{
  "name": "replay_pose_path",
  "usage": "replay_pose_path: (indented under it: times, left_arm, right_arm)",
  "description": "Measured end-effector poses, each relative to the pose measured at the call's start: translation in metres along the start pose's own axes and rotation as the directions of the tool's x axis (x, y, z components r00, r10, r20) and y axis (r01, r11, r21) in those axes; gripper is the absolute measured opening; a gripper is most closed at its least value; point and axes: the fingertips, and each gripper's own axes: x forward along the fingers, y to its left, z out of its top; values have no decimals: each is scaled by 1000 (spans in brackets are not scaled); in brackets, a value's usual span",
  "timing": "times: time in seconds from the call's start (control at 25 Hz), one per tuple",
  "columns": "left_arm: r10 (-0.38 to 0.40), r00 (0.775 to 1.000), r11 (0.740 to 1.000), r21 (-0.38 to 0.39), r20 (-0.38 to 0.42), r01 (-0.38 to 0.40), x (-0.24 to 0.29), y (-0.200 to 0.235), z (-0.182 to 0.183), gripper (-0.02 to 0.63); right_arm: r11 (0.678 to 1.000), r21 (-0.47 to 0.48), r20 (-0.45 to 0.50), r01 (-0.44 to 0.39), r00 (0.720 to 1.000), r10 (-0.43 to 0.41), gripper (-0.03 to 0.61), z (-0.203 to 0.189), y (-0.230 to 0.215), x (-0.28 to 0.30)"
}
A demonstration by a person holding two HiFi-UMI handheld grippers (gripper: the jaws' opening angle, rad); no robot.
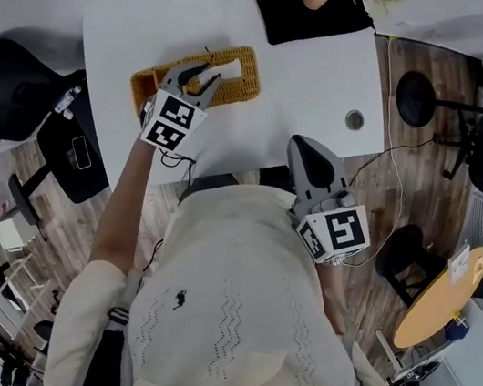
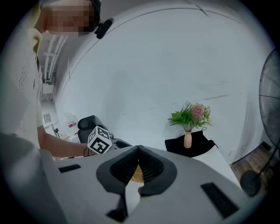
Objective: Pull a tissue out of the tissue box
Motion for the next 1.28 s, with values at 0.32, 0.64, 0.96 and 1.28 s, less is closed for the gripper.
replay_pose_path:
  times: [0.32, 0.64, 0.96, 1.28]
  left_arm:
    - [-62, 996, 998, 0, -59, 62, 16, 5, -6, 135]
    - [-122, 986, 993, -13, -116, 121, 27, -3, -18, 148]
    - [-122, 985, 992, -2, -120, 123, 34, -7, -24, 129]
    - [-93, 986, 996, -10, -138, 92, 34, -8, -26, 51]
  right_arm:
    - [1000, 24, -11, 9, 1000, -9, 2, -2, -5, 4]
    - [1000, 31, -17, 6, 1000, -6, 2, -3, -7, 8]
    - [999, 33, -22, 5, 1000, -4, 2, -4, -5, 10]
    - [999, 37, -22, 6, 1000, -5, 2, -7, -5, 8]
